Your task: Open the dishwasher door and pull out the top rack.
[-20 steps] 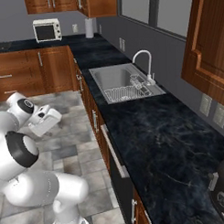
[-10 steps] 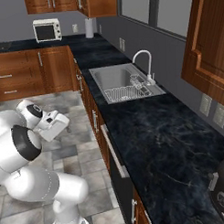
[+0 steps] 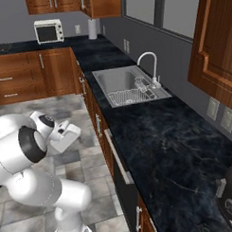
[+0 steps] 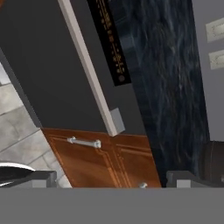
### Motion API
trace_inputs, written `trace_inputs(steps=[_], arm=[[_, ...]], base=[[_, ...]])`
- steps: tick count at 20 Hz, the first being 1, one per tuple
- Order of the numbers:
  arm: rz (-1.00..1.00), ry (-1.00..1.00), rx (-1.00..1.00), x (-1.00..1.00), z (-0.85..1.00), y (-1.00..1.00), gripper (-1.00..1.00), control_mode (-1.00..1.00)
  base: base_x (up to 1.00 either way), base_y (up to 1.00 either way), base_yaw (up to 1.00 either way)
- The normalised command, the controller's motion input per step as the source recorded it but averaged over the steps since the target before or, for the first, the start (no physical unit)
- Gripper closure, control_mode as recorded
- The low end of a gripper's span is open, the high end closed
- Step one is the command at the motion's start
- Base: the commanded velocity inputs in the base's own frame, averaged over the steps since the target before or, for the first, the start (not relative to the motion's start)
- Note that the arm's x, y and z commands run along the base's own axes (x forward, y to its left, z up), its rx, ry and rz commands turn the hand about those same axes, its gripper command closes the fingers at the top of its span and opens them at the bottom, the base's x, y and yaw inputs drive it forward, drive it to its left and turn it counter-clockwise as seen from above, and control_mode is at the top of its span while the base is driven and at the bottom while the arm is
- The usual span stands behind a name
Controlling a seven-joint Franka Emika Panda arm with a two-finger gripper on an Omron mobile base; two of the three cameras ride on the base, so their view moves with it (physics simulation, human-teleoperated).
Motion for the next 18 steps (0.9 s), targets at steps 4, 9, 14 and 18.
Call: trace_inputs(steps=[4,9,14,18], arm=[[-0.01,0.0,-0.04,0.01,-0.26,-0.35,-1.0,-1.0],[-0.03,0.0,-0.04,0.02,-0.26,-0.33,-1.0,-1.0],[-0.02,0.0,-0.04,0.03,-0.28,-0.25,-1.0,-1.0],[-0.02,0.0,-0.04,0.05,-0.29,-0.26,-1.0,-1.0]], base=[[0.0,0.0,0.0],[0.0,0.0,0.0],[0.0,0.0,0.0],[0.0,0.0,0.0]])
